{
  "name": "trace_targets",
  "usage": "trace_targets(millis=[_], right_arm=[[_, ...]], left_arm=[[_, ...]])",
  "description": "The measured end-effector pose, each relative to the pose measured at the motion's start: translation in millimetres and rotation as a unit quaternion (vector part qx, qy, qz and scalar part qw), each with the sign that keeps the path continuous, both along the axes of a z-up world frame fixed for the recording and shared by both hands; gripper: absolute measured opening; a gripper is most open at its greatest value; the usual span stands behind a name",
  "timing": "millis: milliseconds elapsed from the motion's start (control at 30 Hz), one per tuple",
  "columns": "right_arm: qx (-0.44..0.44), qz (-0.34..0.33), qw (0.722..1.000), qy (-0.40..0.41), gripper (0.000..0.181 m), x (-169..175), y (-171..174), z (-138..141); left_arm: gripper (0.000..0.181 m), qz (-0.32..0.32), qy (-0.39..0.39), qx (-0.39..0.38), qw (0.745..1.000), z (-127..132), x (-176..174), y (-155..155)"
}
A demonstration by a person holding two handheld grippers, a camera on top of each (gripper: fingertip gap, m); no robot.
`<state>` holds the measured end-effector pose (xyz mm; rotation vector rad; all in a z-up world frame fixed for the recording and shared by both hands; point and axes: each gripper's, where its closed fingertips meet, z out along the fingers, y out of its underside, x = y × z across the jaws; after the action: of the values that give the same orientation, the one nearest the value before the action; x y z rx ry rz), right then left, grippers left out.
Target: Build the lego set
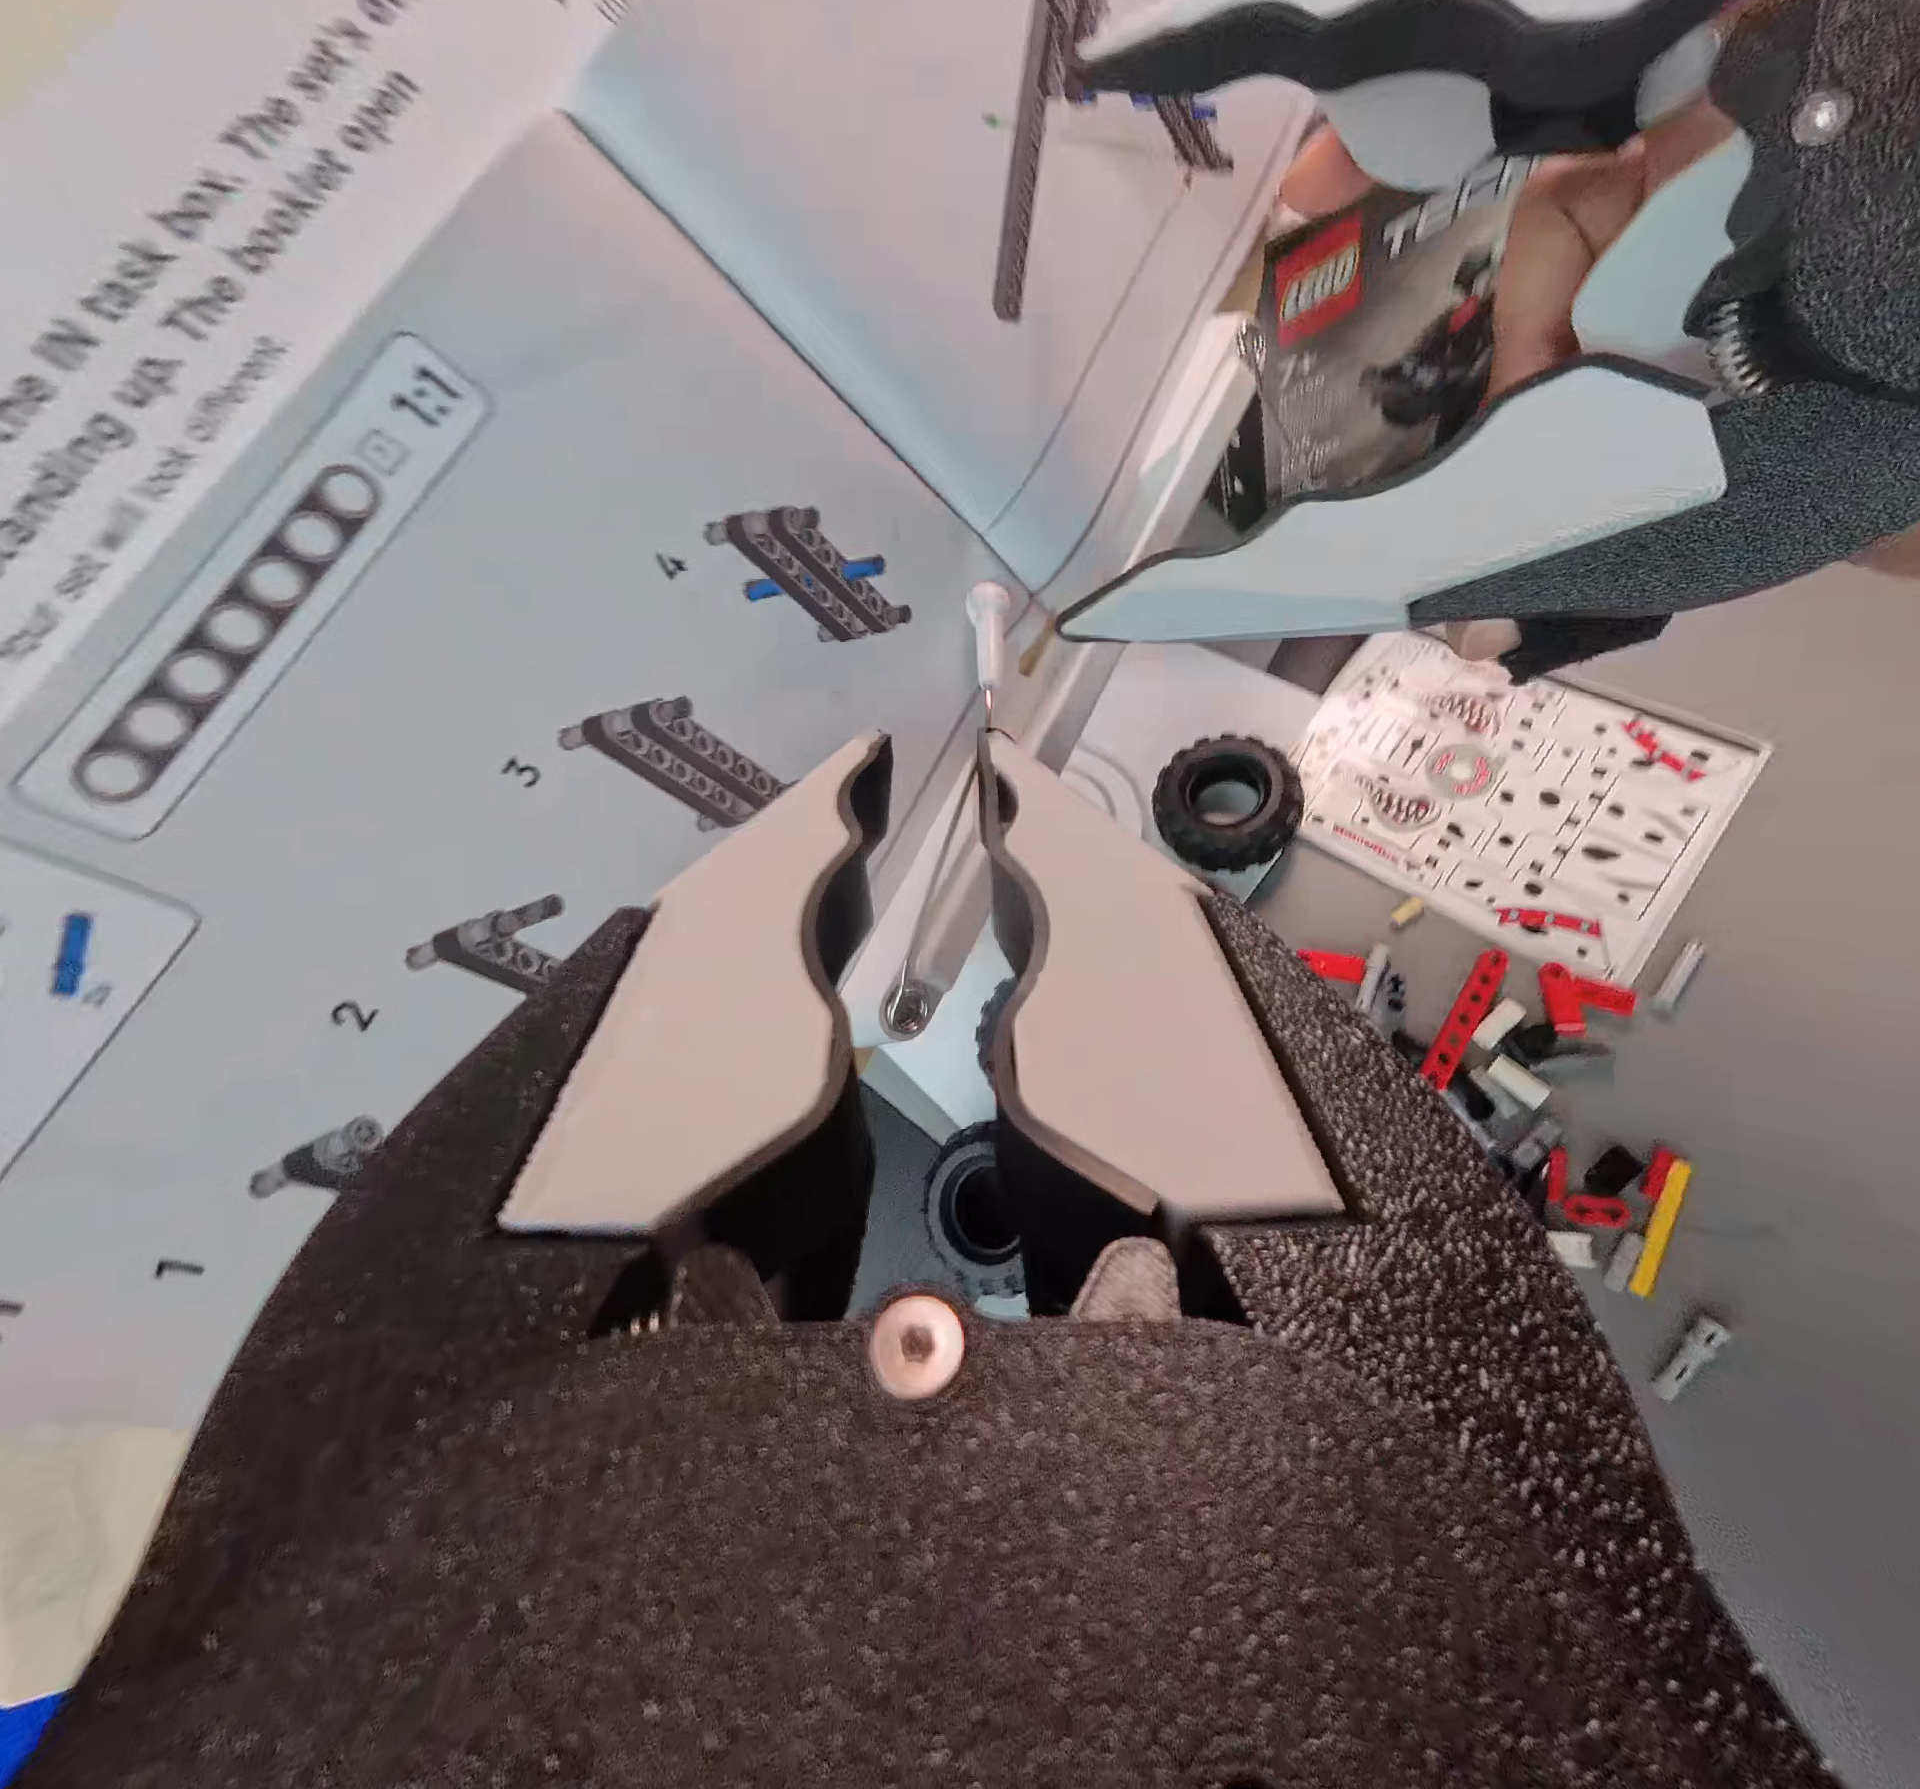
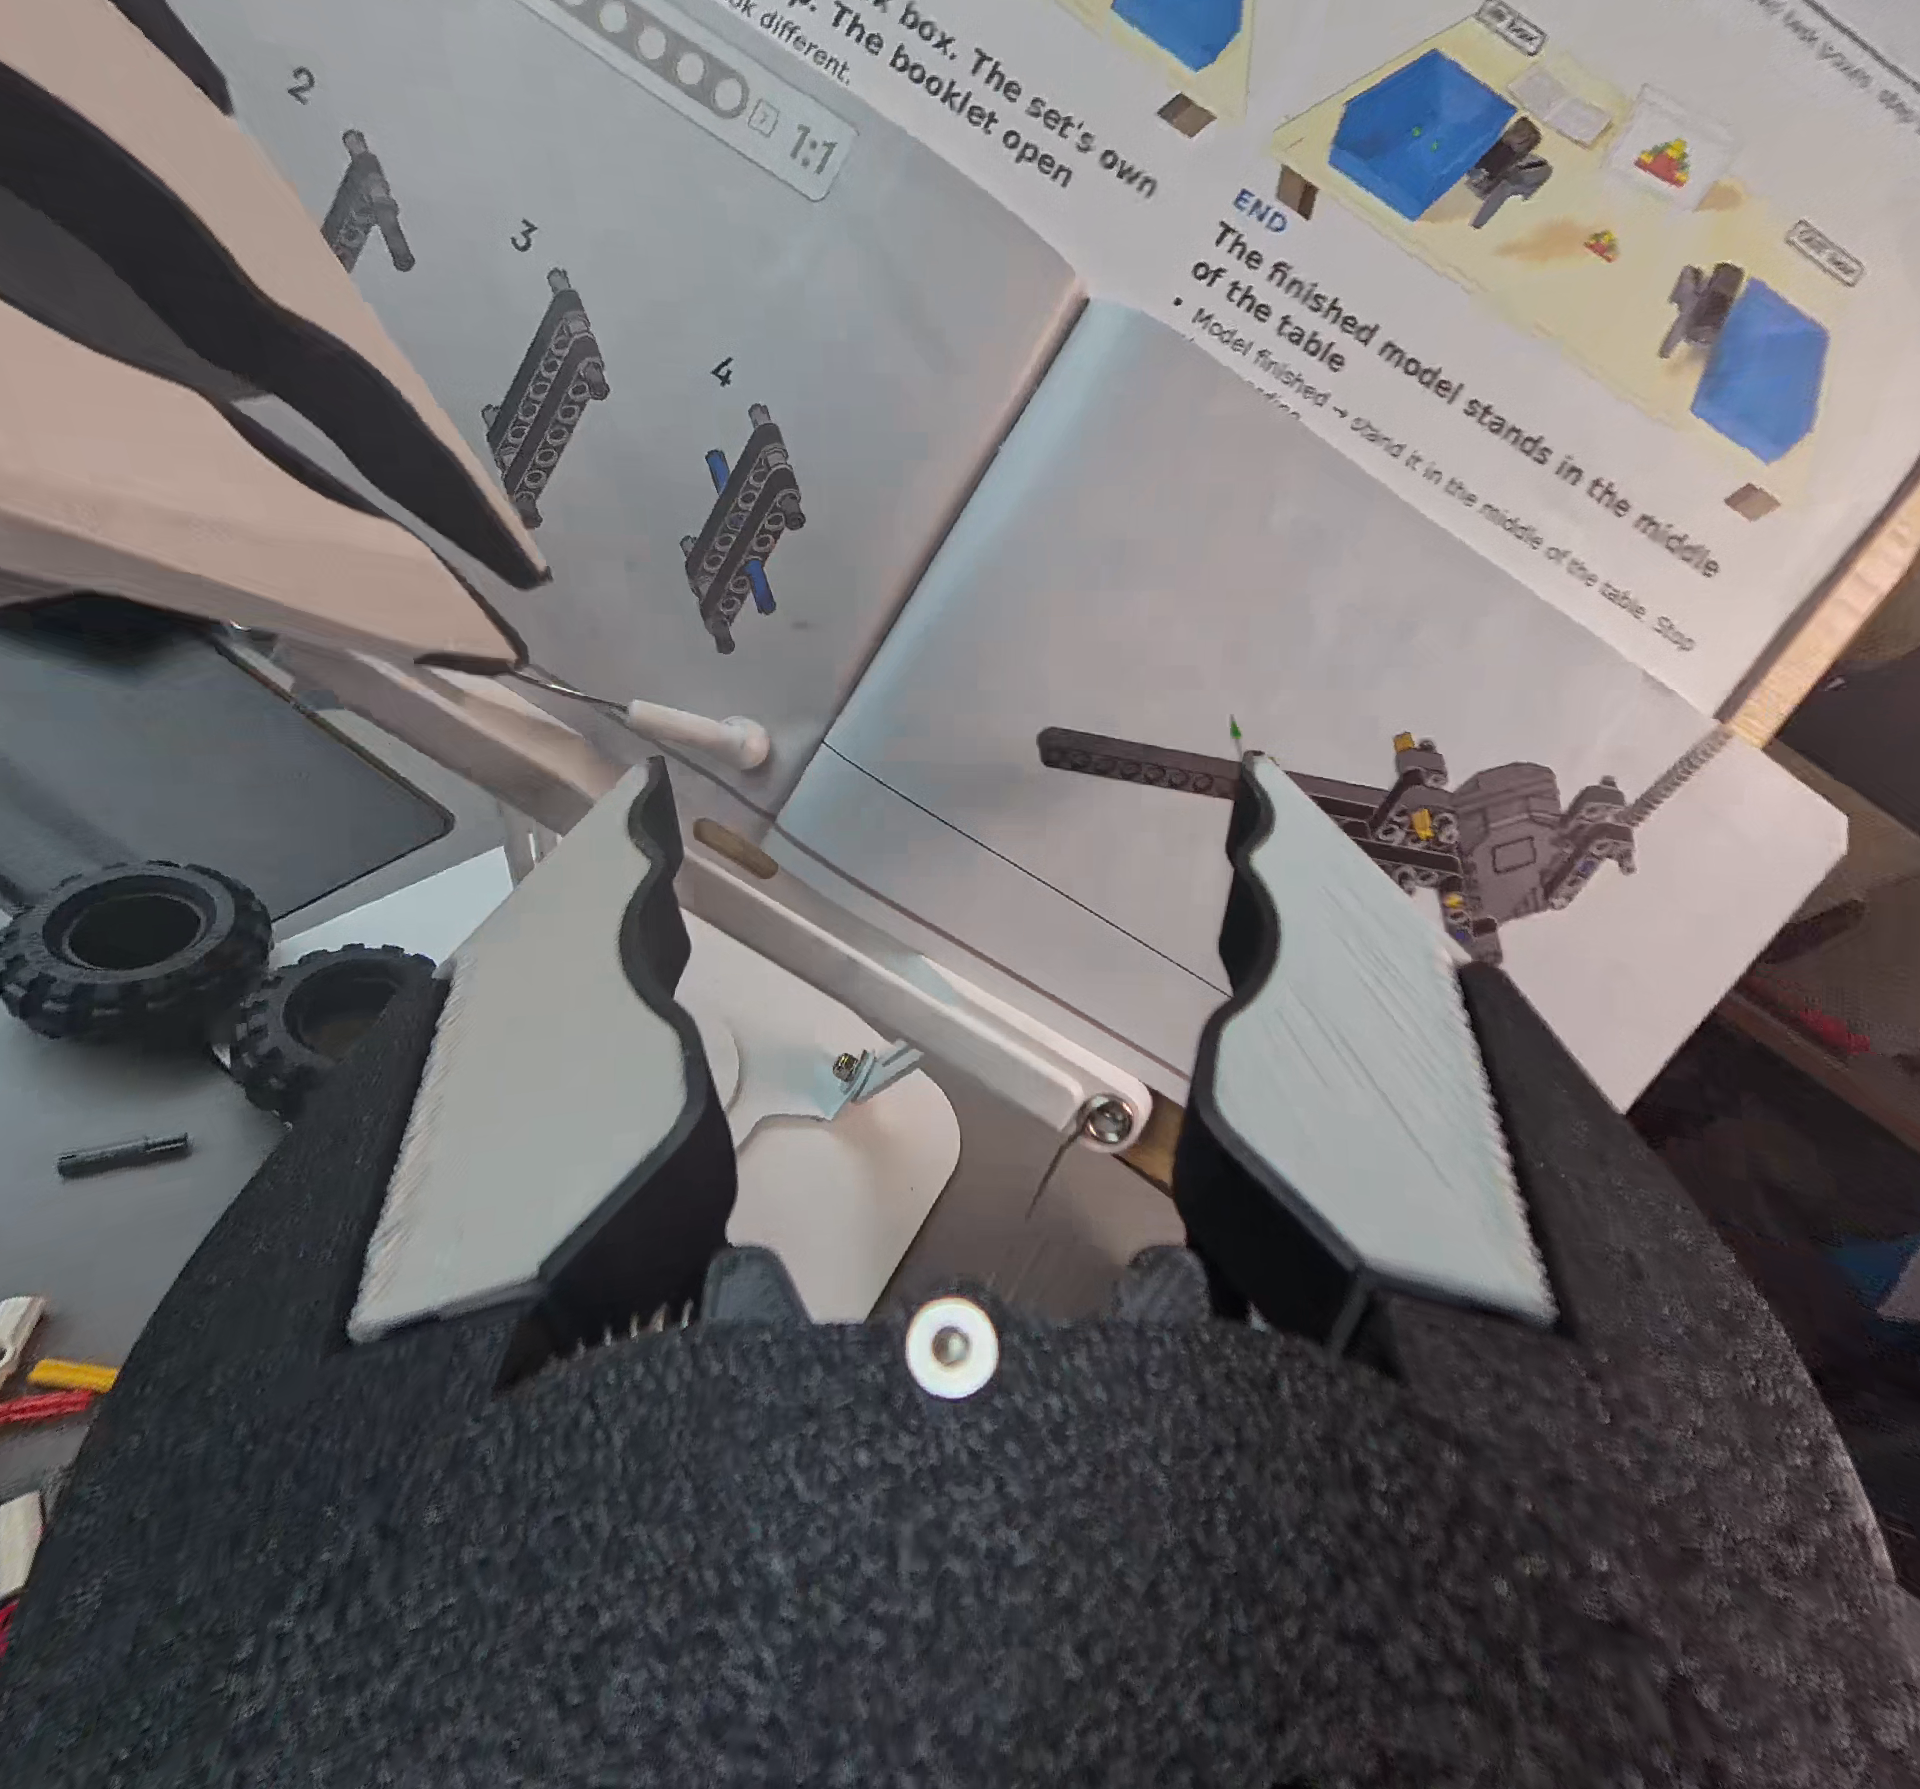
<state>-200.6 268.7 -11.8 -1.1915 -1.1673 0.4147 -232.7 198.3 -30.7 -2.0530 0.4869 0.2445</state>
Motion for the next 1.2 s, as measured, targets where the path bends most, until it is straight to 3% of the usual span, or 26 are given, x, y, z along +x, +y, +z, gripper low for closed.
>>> trace_targets(millis=[133,200,233,267,367,500,633,767,967,1100,1200], right_arm=[[-0.048,-0.027,0.996,0.064,0.102,47,29,10],[-0.081,-0.060,0.991,0.090,0.103,72,57,9],[-0.098,-0.075,0.987,0.100,0.103,82,73,8],[-0.117,-0.086,0.984,0.107,0.106,91,87,7],[-0.156,-0.089,0.978,0.107,0.107,104,115,6],[-0.190,-0.072,0.974,0.099,0.105,107,117,-2],[-0.162,-0.067,0.978,0.112,0.099,114,94,-7],[-0.128,-0.045,0.983,0.120,0.085,120,59,-12],[-0.133,0.060,0.976,0.161,0.054,141,-39,4],[-0.151,0.074,0.974,0.150,0.050,176,-90,-8],[-0.181,0.054,0.970,0.155,0.015,214,-111,-27]], left_arm=[[0.018,0.080,-0.085,0.090,0.989,24,-28,-16],[0.018,0.128,-0.090,0.101,0.983,17,-49,-23],[0.009,0.148,-0.081,0.099,0.981,11,-60,-25],[0.001,0.155,-0.072,0.107,0.979,9,-68,-26],[0.001,0.143,-0.091,0.123,0.978,10,-75,-23],[0.001,0.153,-0.093,0.120,0.976,9,-85,-18],[0.014,0.160,-0.129,0.135,0.969,12,-79,-24],[0.023,0.140,-0.196,0.206,0.949,25,-54,-51],[0.028,0.153,-0.240,0.299,0.911,26,-31,-114],[0.036,0.174,-0.214,0.316,0.908,21,-33,-142],[0.037,0.180,-0.205,0.332,0.903,27,-38,-154]])
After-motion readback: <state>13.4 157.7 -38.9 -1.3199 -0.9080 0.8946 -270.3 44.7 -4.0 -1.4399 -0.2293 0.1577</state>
